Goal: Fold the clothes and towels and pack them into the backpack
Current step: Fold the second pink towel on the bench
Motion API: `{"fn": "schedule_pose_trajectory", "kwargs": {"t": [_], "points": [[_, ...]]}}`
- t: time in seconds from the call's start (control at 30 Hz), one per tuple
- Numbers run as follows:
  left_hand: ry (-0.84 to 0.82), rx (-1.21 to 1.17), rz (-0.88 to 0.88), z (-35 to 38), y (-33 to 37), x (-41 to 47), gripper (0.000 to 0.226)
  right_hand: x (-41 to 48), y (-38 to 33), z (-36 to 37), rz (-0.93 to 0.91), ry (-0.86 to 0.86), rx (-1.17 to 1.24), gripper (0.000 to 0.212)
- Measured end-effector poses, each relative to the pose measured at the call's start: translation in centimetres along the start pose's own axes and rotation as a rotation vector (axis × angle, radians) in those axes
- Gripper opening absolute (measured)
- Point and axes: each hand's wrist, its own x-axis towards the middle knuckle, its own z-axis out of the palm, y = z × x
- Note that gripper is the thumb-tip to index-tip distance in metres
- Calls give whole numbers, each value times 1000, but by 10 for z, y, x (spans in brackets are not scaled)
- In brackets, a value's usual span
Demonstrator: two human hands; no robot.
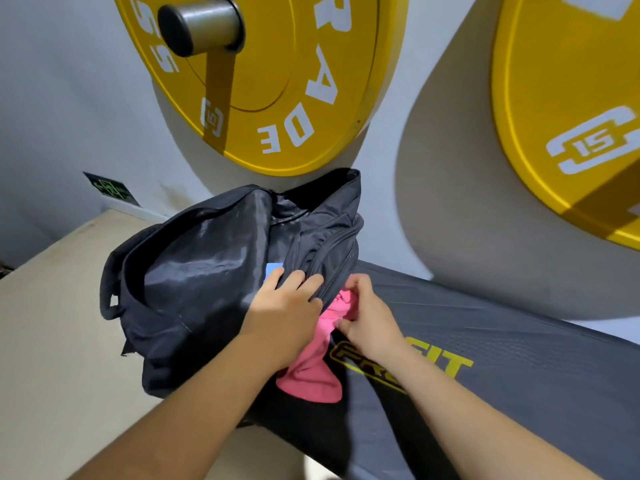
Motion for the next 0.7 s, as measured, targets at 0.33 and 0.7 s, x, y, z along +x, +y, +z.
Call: {"fn": "schedule_pose_trajectory", "kwargs": {"t": [0.33, 0.7], "points": [[-70, -221, -117, -12, 24, 0, 33, -15, -24, -62, 148, 109, 306, 34], [-163, -1826, -452, -78, 27, -1, 22, -48, -78, -159, 229, -154, 622, 20]]}}
